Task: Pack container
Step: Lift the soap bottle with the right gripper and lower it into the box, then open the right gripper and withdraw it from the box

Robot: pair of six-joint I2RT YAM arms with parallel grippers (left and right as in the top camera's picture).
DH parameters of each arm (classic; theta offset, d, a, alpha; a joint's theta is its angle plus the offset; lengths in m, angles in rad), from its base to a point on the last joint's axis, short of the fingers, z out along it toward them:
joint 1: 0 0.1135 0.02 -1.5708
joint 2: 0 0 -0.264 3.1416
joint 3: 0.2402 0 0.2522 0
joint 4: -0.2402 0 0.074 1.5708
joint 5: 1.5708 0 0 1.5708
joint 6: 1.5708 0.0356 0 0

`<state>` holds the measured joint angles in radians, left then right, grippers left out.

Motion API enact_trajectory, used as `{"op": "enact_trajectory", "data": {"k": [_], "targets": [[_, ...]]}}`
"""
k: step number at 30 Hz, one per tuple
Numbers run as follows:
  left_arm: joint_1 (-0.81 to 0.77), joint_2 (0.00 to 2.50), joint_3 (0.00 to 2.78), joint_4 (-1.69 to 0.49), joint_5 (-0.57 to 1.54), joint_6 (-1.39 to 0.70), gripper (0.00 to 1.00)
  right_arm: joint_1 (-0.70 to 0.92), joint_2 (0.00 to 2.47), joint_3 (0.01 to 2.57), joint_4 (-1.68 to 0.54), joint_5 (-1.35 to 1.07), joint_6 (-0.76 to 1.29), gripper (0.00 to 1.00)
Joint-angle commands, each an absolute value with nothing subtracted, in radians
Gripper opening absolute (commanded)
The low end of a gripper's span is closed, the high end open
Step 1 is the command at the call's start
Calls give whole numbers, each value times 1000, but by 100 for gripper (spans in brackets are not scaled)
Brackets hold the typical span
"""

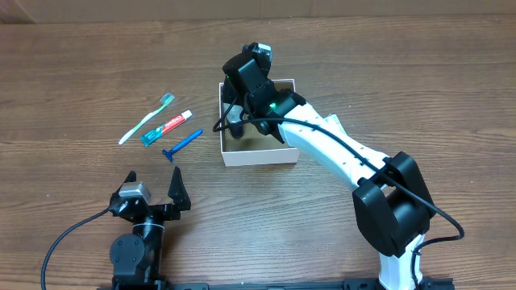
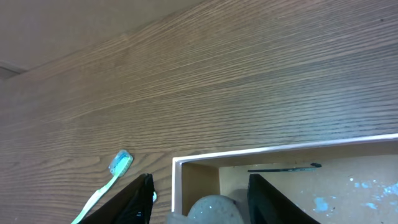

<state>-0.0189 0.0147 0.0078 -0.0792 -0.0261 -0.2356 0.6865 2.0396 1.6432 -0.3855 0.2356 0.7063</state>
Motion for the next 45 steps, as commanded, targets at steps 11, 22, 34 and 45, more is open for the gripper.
{"op": "enact_trajectory", "data": {"k": [11, 22, 34, 45], "targets": [[-12, 4, 5, -76, -18, -224, 100, 689, 1950, 1851, -580, 246, 524, 64], [-12, 4, 5, -76, -18, -224, 100, 564, 1830, 2275, -1149, 221, 463, 80], [-12, 4, 5, -76, -18, -224, 100, 265, 1820, 2169, -1412, 13, 470, 91], [-12, 4, 5, -76, -18, -224, 100, 162, 1820, 1779, -1241, -27, 455, 91]]}}
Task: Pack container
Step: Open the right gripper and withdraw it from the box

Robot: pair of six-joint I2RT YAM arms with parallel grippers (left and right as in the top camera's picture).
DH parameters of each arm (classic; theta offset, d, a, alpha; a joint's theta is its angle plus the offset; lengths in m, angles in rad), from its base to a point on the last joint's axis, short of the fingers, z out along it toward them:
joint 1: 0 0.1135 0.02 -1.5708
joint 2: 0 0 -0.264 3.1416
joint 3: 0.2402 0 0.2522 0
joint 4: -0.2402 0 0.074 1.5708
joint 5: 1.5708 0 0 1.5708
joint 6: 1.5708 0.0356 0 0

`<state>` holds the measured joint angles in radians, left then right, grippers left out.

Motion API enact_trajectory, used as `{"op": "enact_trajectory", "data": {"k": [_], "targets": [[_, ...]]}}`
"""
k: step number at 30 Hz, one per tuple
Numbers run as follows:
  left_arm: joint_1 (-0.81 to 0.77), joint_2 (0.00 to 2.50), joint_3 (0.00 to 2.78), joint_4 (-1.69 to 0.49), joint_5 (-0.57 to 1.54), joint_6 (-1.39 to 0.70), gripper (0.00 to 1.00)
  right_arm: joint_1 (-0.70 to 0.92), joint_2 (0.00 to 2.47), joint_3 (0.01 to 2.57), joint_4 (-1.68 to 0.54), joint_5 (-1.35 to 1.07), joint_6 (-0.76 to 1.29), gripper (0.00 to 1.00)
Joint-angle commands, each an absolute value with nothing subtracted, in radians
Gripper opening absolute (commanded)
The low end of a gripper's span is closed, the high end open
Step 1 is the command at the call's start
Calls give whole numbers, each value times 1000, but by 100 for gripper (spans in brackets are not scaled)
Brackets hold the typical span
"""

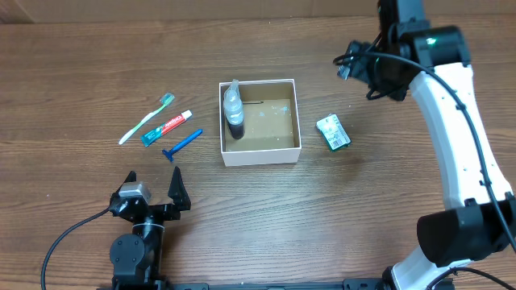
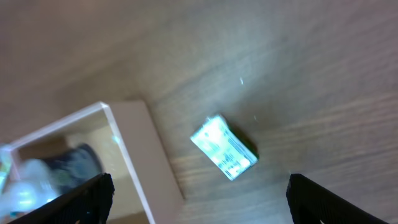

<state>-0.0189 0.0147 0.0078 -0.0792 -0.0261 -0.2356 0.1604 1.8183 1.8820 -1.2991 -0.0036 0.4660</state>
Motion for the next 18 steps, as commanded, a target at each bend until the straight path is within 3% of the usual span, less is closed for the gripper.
{"op": "enact_trajectory", "data": {"k": [1, 18], "targets": [[-12, 4, 5, -76, -18, -224, 100, 162, 1820, 1759, -1226, -28, 455, 91], [-12, 4, 5, -76, -18, -224, 100, 168, 1820, 1560, -1086, -41, 419, 90]]}}
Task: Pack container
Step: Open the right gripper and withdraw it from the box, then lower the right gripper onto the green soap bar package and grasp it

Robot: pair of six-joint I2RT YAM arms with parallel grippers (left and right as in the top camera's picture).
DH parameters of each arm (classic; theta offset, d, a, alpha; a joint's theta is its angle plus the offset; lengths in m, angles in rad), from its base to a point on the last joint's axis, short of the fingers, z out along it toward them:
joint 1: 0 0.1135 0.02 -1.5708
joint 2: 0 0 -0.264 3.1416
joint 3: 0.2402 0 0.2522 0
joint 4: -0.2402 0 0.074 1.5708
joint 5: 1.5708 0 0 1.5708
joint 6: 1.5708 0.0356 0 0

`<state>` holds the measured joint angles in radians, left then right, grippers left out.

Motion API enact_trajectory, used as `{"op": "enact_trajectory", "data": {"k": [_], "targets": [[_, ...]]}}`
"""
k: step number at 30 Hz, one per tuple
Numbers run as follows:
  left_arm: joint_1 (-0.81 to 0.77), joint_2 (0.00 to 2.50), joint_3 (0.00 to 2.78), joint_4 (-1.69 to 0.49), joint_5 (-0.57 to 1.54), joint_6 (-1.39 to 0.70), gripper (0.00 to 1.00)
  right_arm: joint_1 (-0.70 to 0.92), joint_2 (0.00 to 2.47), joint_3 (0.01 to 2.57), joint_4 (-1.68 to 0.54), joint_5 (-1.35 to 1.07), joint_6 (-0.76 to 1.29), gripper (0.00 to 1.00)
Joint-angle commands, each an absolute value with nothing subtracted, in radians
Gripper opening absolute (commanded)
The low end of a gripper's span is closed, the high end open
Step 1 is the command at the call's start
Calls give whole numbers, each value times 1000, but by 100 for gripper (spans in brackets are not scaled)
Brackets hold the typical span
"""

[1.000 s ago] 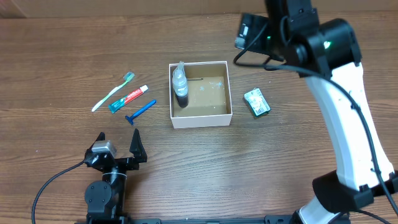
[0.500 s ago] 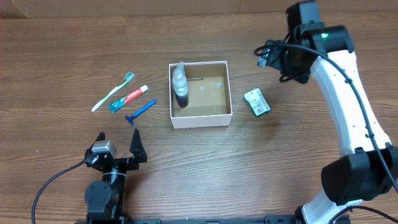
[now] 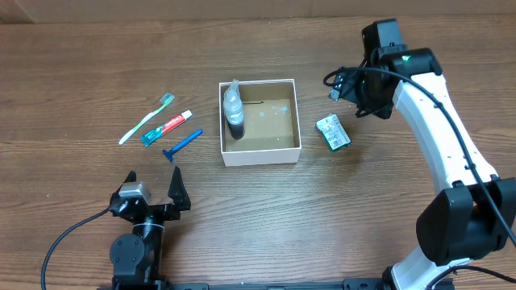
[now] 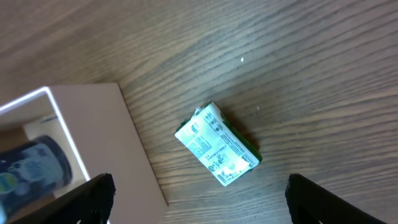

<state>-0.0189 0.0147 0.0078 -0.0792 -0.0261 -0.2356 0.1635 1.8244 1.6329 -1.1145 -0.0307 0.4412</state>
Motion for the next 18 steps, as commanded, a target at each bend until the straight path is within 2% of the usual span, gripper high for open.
{"op": "enact_trajectory", "data": {"k": [1, 9, 18], "targets": [[-12, 4, 5, -76, -18, -224, 100, 168, 1820, 1522, -1063, -40, 415, 90], [-12, 4, 5, -76, -18, -224, 100, 168, 1820, 1275, -808, -47, 357, 90], [-12, 4, 5, -76, -18, -224, 100, 169, 1820, 1141, -596, -47, 292, 90]]}}
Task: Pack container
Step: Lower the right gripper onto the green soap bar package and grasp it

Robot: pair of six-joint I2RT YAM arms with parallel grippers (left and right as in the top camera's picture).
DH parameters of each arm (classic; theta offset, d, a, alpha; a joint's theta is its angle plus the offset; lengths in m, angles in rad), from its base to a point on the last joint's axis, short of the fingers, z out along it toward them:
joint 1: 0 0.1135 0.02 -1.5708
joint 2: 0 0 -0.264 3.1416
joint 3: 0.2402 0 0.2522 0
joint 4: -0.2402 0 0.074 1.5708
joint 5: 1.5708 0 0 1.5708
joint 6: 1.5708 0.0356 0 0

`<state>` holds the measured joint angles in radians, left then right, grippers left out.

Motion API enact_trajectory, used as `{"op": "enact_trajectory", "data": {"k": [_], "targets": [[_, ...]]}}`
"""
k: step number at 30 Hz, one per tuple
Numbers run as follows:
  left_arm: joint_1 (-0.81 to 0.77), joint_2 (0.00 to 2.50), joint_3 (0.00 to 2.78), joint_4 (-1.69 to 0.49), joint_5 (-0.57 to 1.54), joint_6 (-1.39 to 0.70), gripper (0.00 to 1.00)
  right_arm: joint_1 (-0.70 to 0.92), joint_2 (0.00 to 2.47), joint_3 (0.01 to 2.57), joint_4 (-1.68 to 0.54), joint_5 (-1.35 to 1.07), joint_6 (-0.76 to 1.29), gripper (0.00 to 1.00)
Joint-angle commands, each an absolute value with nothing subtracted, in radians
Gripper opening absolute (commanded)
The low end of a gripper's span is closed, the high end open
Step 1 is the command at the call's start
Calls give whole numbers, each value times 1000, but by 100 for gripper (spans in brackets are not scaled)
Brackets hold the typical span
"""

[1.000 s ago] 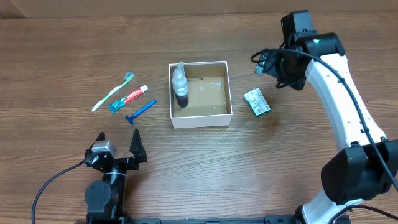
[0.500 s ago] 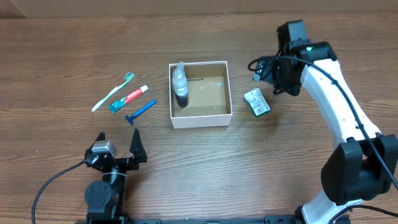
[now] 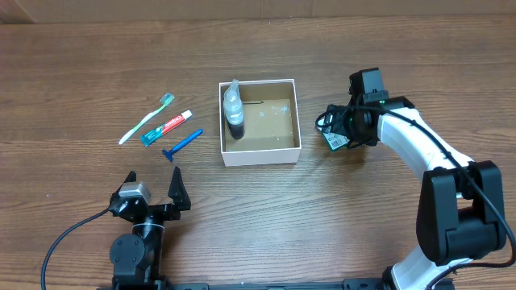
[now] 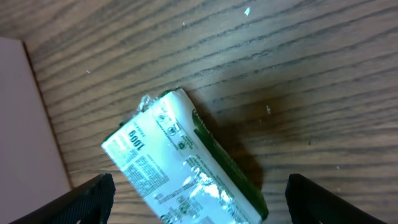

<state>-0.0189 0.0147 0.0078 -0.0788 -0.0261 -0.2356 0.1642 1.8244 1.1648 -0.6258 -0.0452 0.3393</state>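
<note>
A white open box [image 3: 260, 155] stands mid-table with a clear bottle [image 3: 233, 109] upright in its left end. Right of the box lies a green and white packet [image 4: 180, 168], mostly covered in the overhead view [image 3: 332, 142]. My right gripper [image 4: 199, 208] hangs low over the packet, open, one finger [image 4: 87, 199] on each side and neither touching it. The left gripper [image 3: 152, 177] rests open at the near edge, holding nothing.
A toothbrush [image 3: 147, 118], a toothpaste tube [image 3: 167, 127] and a blue razor [image 3: 183, 143] lie in a group left of the box. The box's right wall [image 4: 25, 124] is close to the packet's left.
The right gripper has come down and nearer over the packet, which now fills much more of the wrist view. Its jaws are still open. The left arm has not moved.
The right gripper was first at the bottle in the box's left end. Then the bottle stood alone in the box and the gripper was open, high at the back right. It was then above the packet, and now sits low astride it.
</note>
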Motion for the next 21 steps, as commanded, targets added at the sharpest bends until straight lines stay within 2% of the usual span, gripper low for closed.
{"op": "enact_trajectory", "data": {"k": [1, 21], "targets": [[-12, 4, 5, -76, -18, -224, 100, 169, 1820, 1136, -586, -47, 277, 90], [-12, 4, 5, -76, -18, -224, 100, 169, 1820, 1132, -532, -47, 67, 90]]}}
